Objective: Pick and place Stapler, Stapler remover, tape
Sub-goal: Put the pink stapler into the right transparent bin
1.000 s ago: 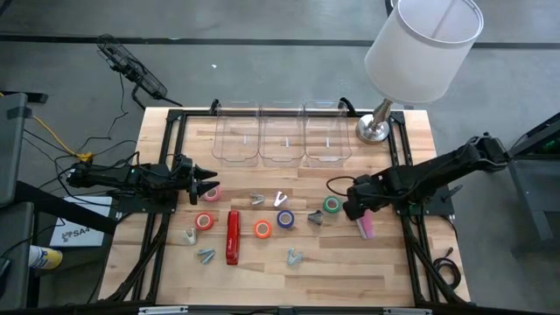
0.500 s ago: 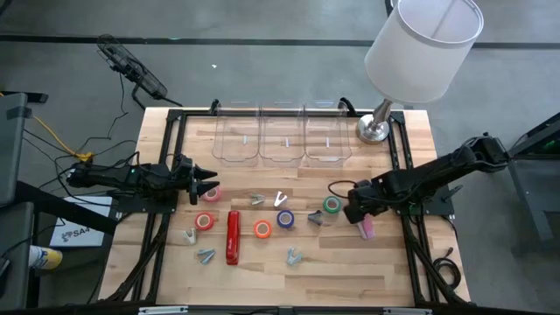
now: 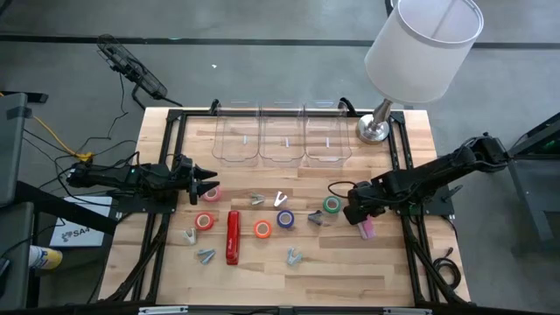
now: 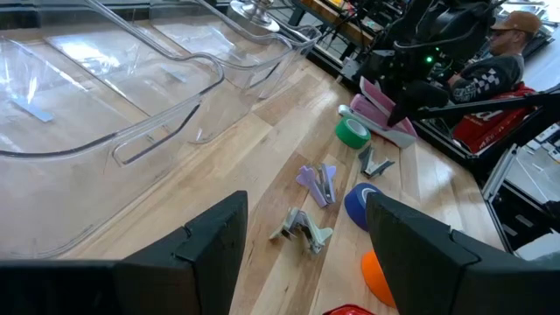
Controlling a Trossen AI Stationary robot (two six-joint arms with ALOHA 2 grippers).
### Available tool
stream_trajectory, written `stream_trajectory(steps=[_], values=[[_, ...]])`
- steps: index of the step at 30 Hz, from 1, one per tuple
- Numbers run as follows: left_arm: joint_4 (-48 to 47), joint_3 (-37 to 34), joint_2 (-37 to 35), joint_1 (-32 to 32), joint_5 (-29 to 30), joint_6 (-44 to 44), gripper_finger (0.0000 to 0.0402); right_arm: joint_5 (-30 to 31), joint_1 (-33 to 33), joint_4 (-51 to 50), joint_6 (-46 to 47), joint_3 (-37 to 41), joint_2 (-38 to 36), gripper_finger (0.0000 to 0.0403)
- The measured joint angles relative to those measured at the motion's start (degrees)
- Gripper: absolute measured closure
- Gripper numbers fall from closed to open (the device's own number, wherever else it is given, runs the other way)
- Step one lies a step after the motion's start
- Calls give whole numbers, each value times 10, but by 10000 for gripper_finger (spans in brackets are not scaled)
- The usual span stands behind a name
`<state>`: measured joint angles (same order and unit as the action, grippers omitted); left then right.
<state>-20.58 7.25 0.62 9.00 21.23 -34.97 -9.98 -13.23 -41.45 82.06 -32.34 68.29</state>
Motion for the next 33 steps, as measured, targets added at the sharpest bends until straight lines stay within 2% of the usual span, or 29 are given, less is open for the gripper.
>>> stream_trajectory(steps=[3,10,19,25,33], values=[[0,0,0,0,0,0,172,-1,1,2,-10,0,0,268],[0,0,0,0,0,0,172,3,5,-4,-12,-7,0,268],[0,0,0,0,0,0,172,30,18,-32,-26,-66,-24,268],[0,0,0,0,0,0,172,82,69,-79,-79,-139,-42,268],[0,0,0,0,0,0,172,171,172,-85,-200,-237,-35,268]])
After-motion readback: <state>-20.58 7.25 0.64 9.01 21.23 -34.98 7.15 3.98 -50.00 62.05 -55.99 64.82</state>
